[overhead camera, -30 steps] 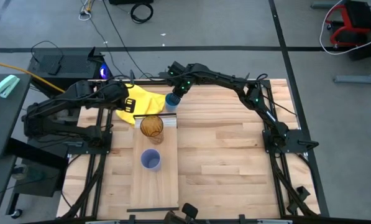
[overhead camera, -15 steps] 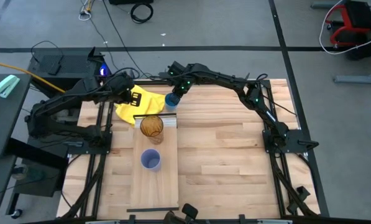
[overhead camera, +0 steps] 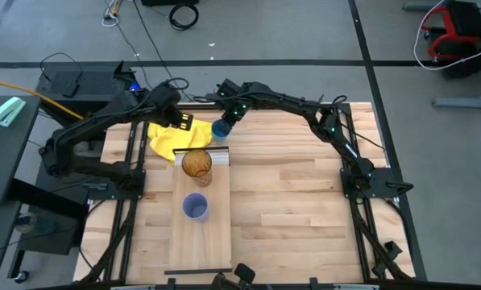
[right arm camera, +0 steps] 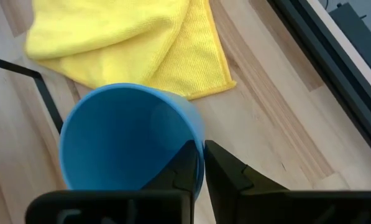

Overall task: Stack small to large cups/mugs on shelf
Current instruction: Put the blue cup on the shelf

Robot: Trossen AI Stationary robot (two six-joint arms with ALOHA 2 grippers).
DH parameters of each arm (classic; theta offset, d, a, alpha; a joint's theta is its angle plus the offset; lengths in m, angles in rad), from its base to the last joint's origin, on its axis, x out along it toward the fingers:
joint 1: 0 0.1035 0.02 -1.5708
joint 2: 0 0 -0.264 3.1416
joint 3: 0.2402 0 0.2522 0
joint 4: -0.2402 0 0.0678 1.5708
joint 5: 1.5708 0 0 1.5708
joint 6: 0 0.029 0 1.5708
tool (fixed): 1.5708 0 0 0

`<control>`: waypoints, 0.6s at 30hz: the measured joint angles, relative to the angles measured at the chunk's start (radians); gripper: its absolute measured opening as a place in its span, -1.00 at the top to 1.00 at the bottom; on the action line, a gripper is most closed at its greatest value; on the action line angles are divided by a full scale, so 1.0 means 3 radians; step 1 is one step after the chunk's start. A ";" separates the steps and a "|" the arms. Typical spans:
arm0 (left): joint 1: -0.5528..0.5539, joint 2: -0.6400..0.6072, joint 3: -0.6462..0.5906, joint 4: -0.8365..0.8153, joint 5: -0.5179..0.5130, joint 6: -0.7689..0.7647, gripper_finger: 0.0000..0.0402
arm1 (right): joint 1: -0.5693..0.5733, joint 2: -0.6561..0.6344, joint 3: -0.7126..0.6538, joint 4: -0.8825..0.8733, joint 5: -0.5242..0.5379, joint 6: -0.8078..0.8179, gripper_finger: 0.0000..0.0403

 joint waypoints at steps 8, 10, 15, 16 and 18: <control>0.0011 0.0313 0.0000 0.0233 0.0045 0.0132 0.56 | 0.0003 0.0004 -0.0112 0.0019 0.0000 0.0011 0.81; 0.0011 0.0401 0.0000 0.0277 0.0098 0.0149 0.55 | 0.0003 0.0004 -0.0145 0.0039 0.0000 0.0028 0.81; 0.0010 0.0562 0.0000 0.0465 0.0268 0.0158 0.52 | 0.0003 0.0004 -0.0155 0.0105 0.0000 0.0063 0.81; 0.0010 0.0578 0.0000 0.0509 0.0304 0.0158 0.52 | 0.0003 0.0004 -0.0155 0.0129 -0.0001 0.0067 0.80; 0.0010 0.0598 0.0000 0.0627 0.0358 0.0155 0.52 | 0.0002 0.0004 -0.0155 0.0196 -0.0014 0.0094 0.79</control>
